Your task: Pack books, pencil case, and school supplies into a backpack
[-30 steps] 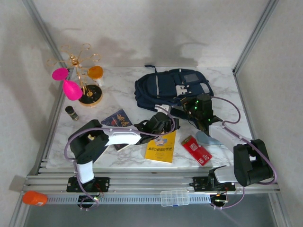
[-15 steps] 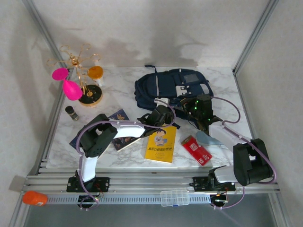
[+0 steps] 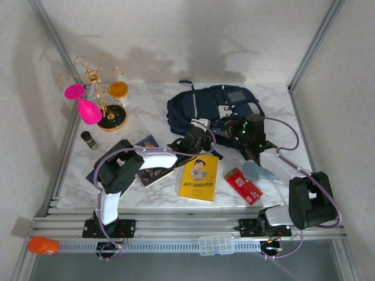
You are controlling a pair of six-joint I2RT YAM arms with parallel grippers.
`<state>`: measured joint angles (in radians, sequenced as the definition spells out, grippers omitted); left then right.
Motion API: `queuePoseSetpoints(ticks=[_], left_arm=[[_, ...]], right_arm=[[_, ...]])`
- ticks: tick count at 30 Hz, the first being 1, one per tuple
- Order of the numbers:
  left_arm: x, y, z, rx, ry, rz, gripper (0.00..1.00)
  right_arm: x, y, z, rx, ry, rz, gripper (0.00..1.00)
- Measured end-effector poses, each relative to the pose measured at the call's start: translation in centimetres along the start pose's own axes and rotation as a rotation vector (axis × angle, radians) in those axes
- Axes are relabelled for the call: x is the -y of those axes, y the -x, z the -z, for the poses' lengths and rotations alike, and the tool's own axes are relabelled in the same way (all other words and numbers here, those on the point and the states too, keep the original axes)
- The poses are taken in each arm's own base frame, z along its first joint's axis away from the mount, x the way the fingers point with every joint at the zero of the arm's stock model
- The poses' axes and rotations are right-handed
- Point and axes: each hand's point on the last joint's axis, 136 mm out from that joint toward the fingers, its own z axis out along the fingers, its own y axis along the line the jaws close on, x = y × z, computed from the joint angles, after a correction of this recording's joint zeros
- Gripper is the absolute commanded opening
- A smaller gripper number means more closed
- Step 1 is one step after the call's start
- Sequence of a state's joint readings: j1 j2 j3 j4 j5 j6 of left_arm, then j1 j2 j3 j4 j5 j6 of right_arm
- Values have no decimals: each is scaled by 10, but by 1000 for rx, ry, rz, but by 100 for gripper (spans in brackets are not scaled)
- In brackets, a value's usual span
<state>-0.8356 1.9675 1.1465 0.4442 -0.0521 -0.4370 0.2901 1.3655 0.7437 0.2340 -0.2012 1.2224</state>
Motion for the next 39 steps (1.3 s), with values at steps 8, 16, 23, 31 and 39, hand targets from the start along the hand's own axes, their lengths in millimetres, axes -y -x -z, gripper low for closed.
queuePoseSetpoints(ticks=[8, 16, 23, 31, 39], left_arm=[[-46, -12, 29, -52, 18, 37, 0], [-6, 4, 29, -26, -96, 38, 26], [47, 9, 11, 46, -155, 27, 43], [22, 4, -25, 88, -4, 35, 46], [22, 25, -39, 136, 26, 13, 19]], right_arm=[[-5, 9, 3, -6, 3, 26, 0], [-5, 8, 3, -15, 5, 11, 0], [-5, 8, 3, -15, 5, 4, 0], [-6, 7, 3, -20, 7, -4, 0], [-11, 9, 3, -15, 27, -8, 0]])
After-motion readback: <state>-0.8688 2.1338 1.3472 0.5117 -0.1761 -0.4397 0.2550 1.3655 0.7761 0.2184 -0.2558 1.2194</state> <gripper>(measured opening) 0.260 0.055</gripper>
